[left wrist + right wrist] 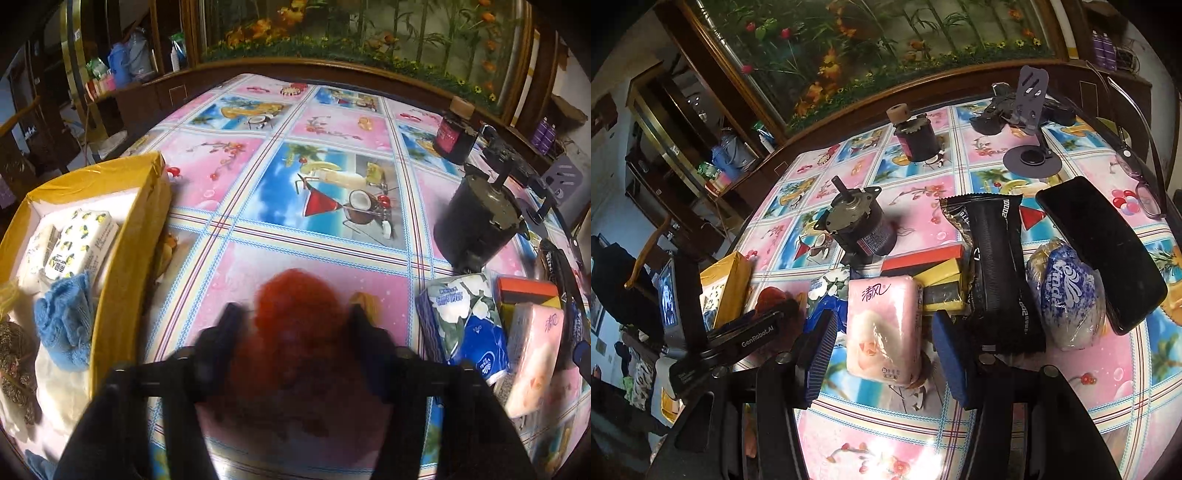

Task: Organize soft objects
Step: 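Grasp the red plastic bag with the left tool while the right tool grasps the pink tissue pack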

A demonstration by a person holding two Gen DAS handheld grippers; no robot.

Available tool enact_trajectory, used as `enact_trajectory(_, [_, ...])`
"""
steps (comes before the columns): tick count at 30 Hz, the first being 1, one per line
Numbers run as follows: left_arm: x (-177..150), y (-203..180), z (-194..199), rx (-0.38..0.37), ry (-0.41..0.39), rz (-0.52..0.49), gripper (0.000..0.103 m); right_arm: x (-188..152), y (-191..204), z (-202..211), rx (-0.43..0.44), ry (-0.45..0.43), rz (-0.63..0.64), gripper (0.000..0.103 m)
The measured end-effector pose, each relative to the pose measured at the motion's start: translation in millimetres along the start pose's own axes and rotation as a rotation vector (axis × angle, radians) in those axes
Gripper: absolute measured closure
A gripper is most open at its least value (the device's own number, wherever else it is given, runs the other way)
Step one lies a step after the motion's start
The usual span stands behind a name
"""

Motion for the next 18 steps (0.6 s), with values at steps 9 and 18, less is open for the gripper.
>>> enact_trajectory(9, [-25.3, 9.5, 29.9, -0.107, -0.075, 0.036, 0.062, -16.0, 13.1, -25.2, -0.055, 0.064, 0.082, 0.045])
enact_trajectory(18, [-25.9, 7.6, 25.5, -0.172, -0.049, 0.035, 0.062, -21.2, 12.7, -52.1, -0.105, 0.067, 0.137, 0.056])
Point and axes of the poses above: each gripper's, at about its wrist camera, not at the fingertips, and z roughly against the way its jaws point, y to its left, x to its top, the point moved 4 cm from there along -z, roughly the way its jaws point, and after that the axes turned 5 degrees about x, right-handed, at the moved point
